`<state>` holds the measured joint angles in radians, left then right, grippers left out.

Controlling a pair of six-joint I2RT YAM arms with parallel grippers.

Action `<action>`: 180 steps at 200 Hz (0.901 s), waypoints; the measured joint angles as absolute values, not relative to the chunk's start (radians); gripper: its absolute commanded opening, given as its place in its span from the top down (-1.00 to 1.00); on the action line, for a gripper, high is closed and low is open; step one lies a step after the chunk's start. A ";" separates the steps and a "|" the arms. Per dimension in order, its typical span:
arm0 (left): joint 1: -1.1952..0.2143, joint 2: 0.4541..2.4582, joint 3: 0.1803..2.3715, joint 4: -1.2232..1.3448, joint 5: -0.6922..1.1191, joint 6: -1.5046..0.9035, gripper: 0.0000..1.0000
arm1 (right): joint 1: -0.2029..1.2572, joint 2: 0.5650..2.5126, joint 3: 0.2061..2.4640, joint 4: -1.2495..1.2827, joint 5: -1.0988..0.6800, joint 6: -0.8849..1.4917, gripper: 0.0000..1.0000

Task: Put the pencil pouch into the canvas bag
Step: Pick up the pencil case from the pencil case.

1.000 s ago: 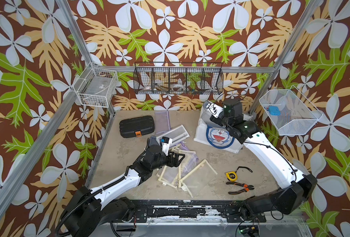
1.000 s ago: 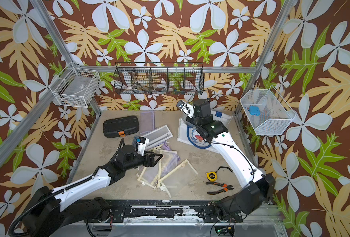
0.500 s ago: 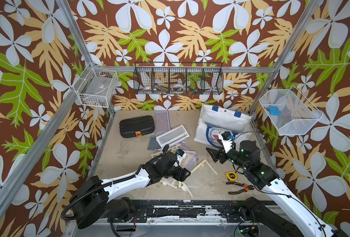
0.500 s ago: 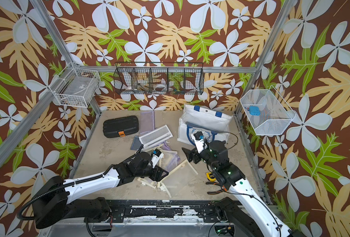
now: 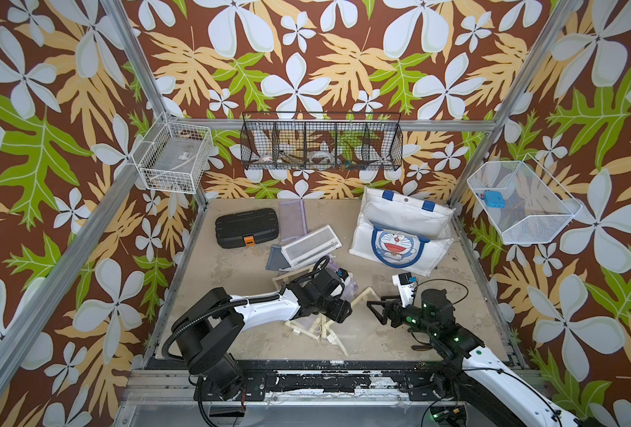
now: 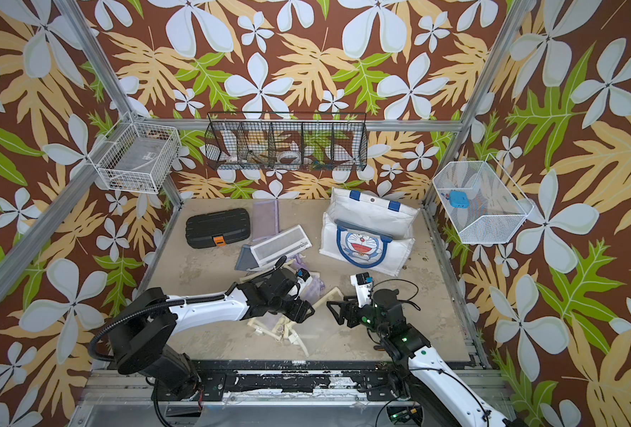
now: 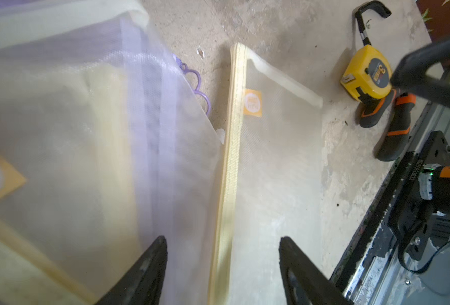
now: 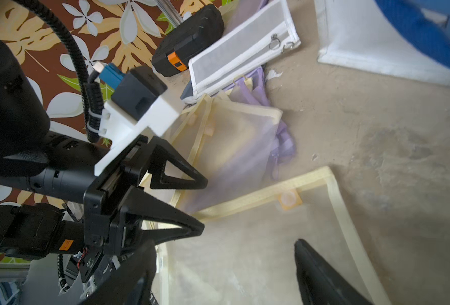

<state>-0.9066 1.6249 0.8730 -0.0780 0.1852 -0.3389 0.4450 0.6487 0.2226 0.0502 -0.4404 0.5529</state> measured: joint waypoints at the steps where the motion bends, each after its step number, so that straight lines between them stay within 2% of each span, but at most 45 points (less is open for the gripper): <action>1: -0.907 1.626 0.873 -0.078 0.185 -0.339 -0.36 | 0.445 0.647 0.219 0.050 -0.440 0.553 -0.66; 67: -0.907 1.698 0.865 -0.041 0.193 -0.339 -0.27 | 0.466 0.540 0.057 0.073 -0.436 0.704 -0.67; 125: -0.908 1.692 0.813 0.032 0.239 -0.366 -0.20 | 0.482 0.566 0.004 0.142 -0.443 0.775 -0.66; 180: -0.908 1.707 0.765 0.157 0.337 -0.428 0.02 | 0.530 0.666 0.004 0.271 -0.410 0.811 -0.65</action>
<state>-0.9081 1.7073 0.7650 0.1566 0.3374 -0.4282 0.5297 0.6662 0.0040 0.2710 -0.4095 0.8112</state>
